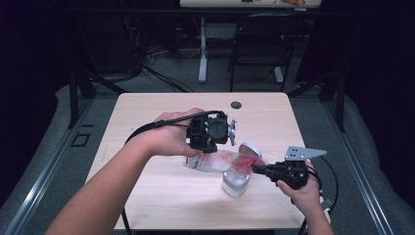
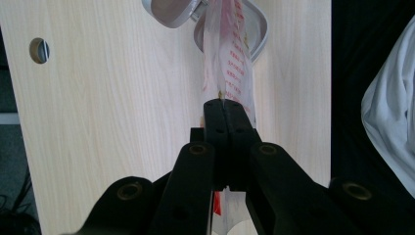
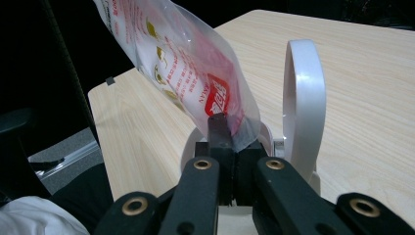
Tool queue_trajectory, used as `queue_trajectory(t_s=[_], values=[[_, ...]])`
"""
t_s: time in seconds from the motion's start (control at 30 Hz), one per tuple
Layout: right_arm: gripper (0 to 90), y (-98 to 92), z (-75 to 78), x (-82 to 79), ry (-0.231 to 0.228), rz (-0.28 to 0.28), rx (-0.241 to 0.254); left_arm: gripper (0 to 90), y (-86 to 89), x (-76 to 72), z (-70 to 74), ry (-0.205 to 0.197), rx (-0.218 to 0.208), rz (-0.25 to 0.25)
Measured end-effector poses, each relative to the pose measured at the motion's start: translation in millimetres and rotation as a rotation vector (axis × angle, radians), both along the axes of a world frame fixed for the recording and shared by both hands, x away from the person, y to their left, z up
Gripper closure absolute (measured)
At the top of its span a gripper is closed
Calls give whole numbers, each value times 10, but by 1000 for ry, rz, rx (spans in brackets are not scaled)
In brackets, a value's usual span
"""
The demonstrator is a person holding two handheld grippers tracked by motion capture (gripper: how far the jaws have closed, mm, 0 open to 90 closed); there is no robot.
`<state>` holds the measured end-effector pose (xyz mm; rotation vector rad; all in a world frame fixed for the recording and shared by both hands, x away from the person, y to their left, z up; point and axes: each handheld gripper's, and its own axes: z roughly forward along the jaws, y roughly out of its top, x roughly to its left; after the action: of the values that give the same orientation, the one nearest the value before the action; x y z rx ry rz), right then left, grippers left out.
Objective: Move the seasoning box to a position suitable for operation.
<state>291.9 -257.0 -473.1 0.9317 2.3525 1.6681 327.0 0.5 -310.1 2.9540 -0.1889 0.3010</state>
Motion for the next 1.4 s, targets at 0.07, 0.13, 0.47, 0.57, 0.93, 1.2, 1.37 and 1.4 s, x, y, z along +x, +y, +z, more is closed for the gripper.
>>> queue_trajectory(t_s=[0.07, 0.13, 0.47, 0.57, 0.93, 1.2, 1.37, 1.4], values=[[900, 1, -3, 0, 1, 1, -1, 900, -10, -2, 8, -2, 5, -1], [900, 4, -7, -1, 1, -2, 1, 900, -18, -7, 11, -5, 7, 1], [899, -7, -16, 1, 6, 3, 6, 900, -55, -12, 31, -5, 21, -4], [899, -8, -16, 2, 7, 5, 4, 900, -61, -11, 36, -6, 26, -1], [899, -9, -22, 0, 6, 1, 10, 900, -91, -8, 49, -3, 41, -5], [899, -9, -23, -1, 4, -3, 13, 900, -86, -2, 47, 2, 37, -3], [899, -7, -24, 0, 3, -2, 13, 900, -94, -6, 43, 6, 43, -6], [898, -7, -24, 0, 3, -2, 13, 900, -100, -8, 49, 4, 52, -7]])
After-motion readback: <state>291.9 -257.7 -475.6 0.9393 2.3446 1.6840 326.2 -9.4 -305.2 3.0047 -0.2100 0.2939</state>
